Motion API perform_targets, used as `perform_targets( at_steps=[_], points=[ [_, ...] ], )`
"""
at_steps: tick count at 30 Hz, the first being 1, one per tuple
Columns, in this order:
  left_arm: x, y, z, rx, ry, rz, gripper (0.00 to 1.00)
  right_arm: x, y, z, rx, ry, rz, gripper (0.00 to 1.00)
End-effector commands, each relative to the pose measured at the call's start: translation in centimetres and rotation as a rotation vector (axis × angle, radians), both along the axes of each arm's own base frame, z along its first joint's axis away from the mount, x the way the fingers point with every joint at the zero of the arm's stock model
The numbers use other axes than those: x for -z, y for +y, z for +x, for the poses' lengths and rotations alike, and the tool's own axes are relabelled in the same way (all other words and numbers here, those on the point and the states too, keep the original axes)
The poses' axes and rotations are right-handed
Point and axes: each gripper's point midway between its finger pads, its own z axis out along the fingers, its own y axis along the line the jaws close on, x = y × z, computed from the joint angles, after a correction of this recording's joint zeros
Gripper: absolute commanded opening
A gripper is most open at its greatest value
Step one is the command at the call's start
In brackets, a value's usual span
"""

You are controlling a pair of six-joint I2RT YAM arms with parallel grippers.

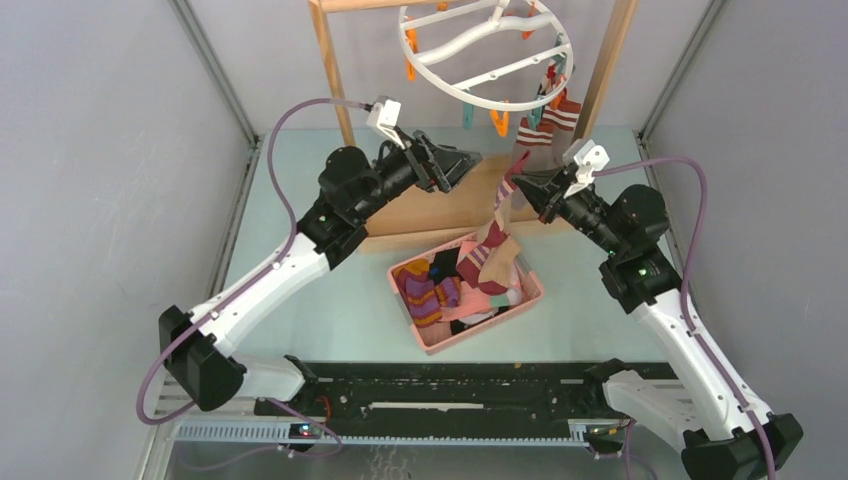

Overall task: Clip the socks to the hanger
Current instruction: Pick up the sock from the bin, then open the clamp at the hanger.

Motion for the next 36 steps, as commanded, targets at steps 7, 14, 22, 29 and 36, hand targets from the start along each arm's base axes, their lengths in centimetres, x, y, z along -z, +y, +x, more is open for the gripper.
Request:
perform_targets(
  at_steps=[7, 14, 22, 29, 36],
  points=[
    [-2.5, -0.8, 1.5, -0.051, -0.057, 0.035, 0.77, -0.2, 0.3, 0.0, -0.038, -0.028, -0.106, 0.00],
    [-1.6, -1.7, 3.4, -0.100, -0.039, 0.074, 0.75, 0.4, 0.2, 0.6, -0.027, 0.000, -0.105, 0.00],
    [-2.3, -3.2, 4.9, -0.127, -0.059, 0.066, 0.69, 1.0, 0.2, 1.2, -0.042, 0.033, -0.091, 0.00],
    [-2.4, -3.9, 6.0, -0.162, -0.073, 0.048, 0.66, 0.9, 0.0, 1.3, -0.046, 0.037, -0.083, 0.00],
    [-2.7, -4.1, 6.8, -0.189, -0.088, 0.016, 0.65, 1.0, -0.1, 1.4, -0.048, 0.044, -0.077, 0.00]
  ],
)
